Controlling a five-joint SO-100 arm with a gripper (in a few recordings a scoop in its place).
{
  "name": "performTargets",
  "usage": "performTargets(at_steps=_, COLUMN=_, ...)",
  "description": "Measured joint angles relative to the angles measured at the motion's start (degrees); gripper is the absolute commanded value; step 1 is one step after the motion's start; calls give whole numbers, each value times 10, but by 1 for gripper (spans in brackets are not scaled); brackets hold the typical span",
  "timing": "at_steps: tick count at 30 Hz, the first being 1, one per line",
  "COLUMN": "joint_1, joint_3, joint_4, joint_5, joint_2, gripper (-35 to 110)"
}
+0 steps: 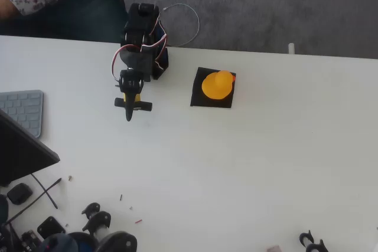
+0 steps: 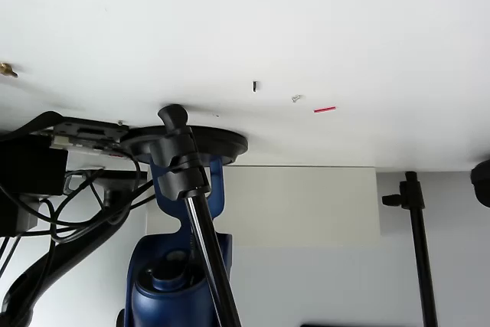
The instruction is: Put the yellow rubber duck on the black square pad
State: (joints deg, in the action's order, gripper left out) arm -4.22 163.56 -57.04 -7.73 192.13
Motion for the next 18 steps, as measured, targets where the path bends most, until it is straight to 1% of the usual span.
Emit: performTargets(at_steps=18, joint_1=0, joint_3=4, joint_4=2, joint_5=5, joint_2=6, gripper=13)
